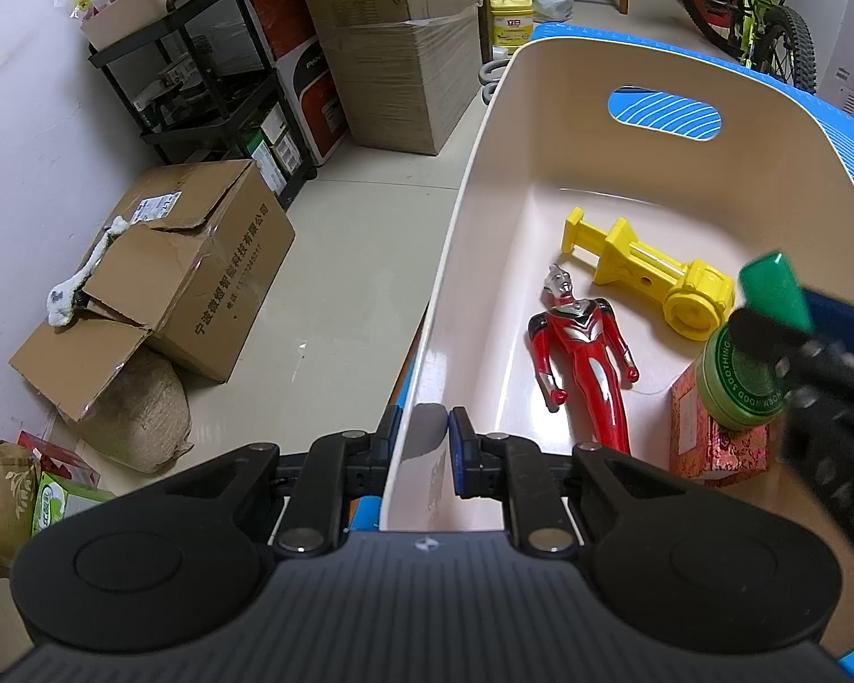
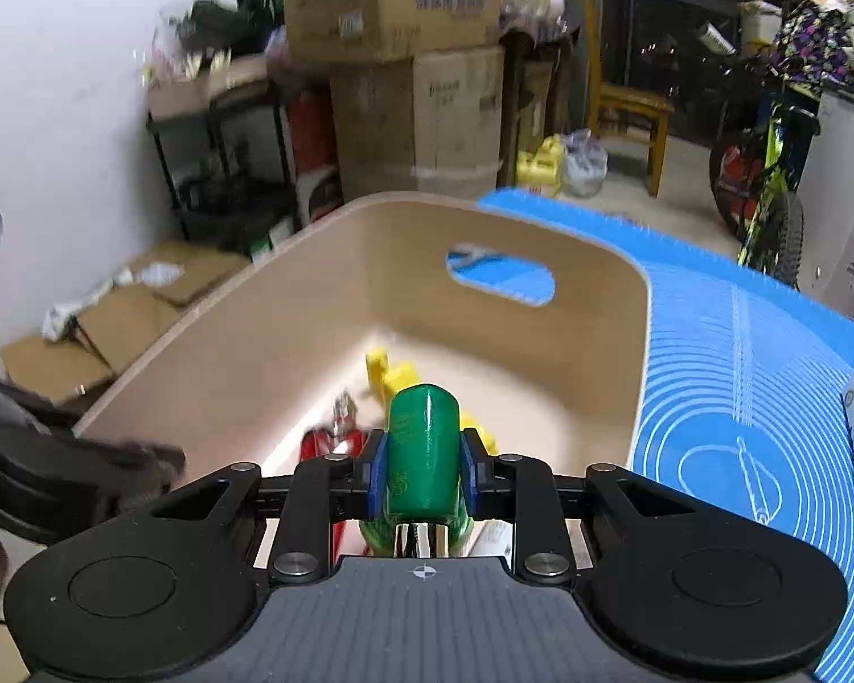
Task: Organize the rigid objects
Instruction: 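Carry the green-handled tool over the bin and lower it in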
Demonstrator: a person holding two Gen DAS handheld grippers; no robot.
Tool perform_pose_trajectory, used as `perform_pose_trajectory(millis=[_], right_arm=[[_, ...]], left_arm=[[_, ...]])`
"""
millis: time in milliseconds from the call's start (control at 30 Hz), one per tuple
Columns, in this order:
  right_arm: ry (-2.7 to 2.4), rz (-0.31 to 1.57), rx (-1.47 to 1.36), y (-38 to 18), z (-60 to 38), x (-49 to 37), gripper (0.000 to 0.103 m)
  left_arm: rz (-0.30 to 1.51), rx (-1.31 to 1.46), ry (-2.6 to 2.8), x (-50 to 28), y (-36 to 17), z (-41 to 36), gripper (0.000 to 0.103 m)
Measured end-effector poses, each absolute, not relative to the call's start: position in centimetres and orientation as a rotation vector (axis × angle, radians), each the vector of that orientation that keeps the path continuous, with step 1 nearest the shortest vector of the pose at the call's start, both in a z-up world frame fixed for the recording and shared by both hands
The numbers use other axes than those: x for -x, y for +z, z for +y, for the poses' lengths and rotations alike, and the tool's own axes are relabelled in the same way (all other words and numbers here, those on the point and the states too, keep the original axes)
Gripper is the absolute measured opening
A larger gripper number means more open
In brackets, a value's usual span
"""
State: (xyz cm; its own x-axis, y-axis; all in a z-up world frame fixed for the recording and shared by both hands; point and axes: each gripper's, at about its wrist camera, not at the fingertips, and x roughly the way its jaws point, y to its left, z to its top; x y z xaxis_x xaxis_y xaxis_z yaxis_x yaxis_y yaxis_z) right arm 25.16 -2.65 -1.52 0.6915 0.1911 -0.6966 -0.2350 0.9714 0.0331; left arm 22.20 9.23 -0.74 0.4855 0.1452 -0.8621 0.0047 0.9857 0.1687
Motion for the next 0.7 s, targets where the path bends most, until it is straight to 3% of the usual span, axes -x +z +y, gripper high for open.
perform_pose_trajectory(millis=[367,467,600,700], right_arm=[[0.237,0.816,0.066,-2.1,-2.7,-25.3,0.035],[0.235,0.805,0.049,-1.9,-3.3,-25.4,0.04],[0.233,0.774,0.028,-1.3,-4.0,-25.1,0.054],[0.232,0.755,0.004,-0.7,-4.7,-25.0,0.056]], left_arm=[[1.061,-0.155,0.086,-22.2,-0.8,9.2,0.019],[1.061,-0.155,0.086,-22.2,-0.8,9.2,0.019],[1.061,-0.156,0.086,-22.2,-0.8,9.3,0.019],[1.061,-0.156,0.085,-22.2,-0.8,9.3,0.019]])
